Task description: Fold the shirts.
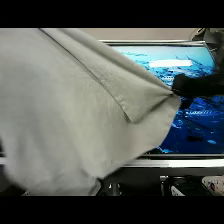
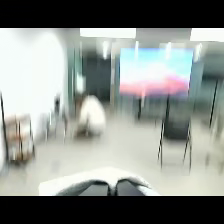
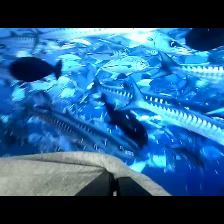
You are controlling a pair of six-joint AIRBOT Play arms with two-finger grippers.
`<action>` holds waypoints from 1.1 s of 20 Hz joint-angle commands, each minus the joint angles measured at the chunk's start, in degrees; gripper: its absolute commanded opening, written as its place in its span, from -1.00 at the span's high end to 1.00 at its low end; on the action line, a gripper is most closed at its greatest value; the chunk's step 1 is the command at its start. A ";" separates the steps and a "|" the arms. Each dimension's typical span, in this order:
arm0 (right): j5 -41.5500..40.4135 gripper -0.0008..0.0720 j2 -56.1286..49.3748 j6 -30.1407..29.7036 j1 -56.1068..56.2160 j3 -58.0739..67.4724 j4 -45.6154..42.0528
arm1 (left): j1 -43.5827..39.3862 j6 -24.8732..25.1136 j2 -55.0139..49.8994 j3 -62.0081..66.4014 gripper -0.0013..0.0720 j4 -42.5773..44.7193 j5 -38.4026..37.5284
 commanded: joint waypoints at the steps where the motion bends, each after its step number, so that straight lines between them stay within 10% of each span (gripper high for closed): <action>1: -19.06 0.89 -12.57 2.86 -0.02 -7.91 4.15 | -0.31 0.48 -12.81 -1.84 0.89 0.17 -7.69; 7: -23.17 0.83 -27.34 7.17 -0.02 -7.91 14.34 | -3.98 -0.33 -31.85 -1.84 0.78 -6.54 -35.52; 9: -22.34 -0.13 -27.39 5.05 -0.72 -6.80 14.16 | -4.72 2.49 -35.06 -1.81 -0.66 -9.31 -44.35; 10: -18.97 -0.50 -27.32 1.27 -2.27 -4.79 14.29 | -4.48 3.69 -35.54 -1.86 -0.94 -9.27 -48.22; 16: 9.64 -0.51 -27.21 -13.79 -23.80 -0.02 13.55 | 7.78 6.69 -23.71 -21.27 -0.85 -29.62 -53.44; 22: 11.82 -0.48 -27.21 -17.38 -28.13 -6.23 13.40 | 15.54 11.10 -2.05 -64.85 -0.84 -31.36 -38.23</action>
